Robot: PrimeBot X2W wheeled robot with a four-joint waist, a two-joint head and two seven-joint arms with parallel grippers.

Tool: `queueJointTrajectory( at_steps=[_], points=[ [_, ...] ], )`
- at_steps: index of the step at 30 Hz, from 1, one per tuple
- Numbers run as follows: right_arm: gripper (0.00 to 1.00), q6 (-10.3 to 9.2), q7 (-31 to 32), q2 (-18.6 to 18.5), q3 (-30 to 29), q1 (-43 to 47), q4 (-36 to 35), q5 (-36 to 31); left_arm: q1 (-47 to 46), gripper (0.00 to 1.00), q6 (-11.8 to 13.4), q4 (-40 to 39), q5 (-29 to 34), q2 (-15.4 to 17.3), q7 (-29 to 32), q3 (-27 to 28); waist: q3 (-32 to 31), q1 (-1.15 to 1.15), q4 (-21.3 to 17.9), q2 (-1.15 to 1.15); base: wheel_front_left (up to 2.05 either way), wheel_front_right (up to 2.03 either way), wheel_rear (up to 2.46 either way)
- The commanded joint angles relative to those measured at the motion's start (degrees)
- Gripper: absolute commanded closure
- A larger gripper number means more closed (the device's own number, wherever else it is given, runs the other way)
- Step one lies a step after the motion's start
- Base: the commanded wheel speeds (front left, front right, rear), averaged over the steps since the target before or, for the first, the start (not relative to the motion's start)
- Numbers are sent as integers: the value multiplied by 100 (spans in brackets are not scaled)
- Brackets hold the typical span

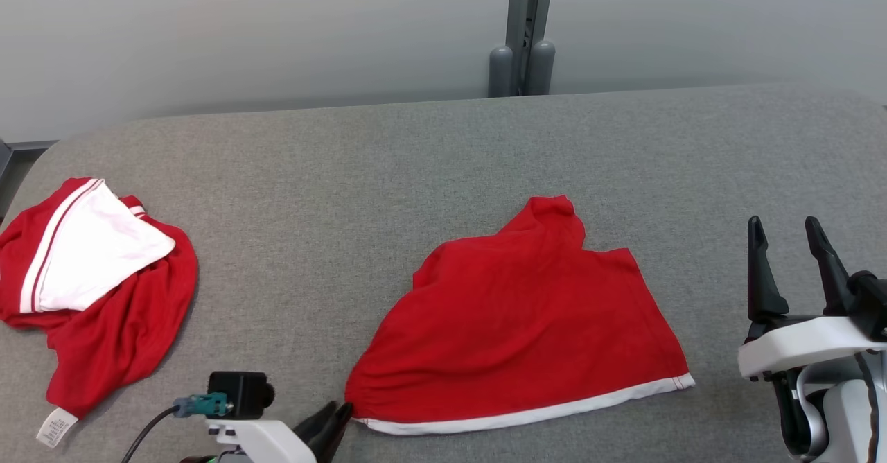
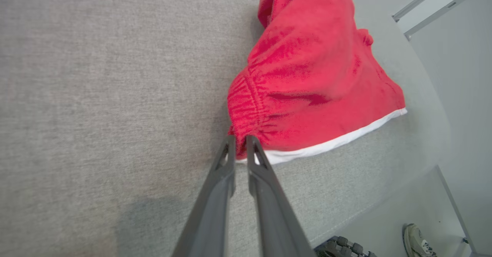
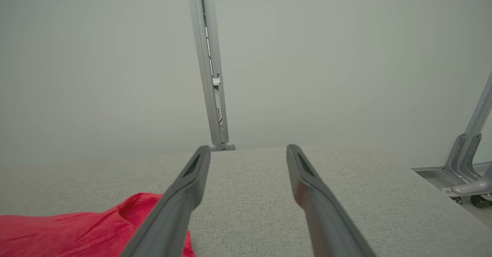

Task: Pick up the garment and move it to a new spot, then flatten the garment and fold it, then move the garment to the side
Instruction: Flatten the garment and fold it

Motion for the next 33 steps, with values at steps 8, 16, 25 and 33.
queueJointTrajectory(
  at_steps=[8,16,25,33],
  points=[
    [0,3,-24,-91,171,82,-97,126,8,0,-137,171,98,124,-691,397,-60,0,6,0,0,0,0],
    [0,3,-17,-124,350,123,-486,278,-89,0,16,-299,669,356,-2039,977,-111,0,41,0,0,0,0],
    [0,3,-14,-150,452,237,-875,270,71,0,422,-719,1704,257,-2525,1686,-158,0,44,0,0,0,0],
    [0,3,-13,-85,697,515,-856,442,471,0,485,-911,3165,-605,-2532,2485,-162,0,45,0,0,0,0]
  ],
)
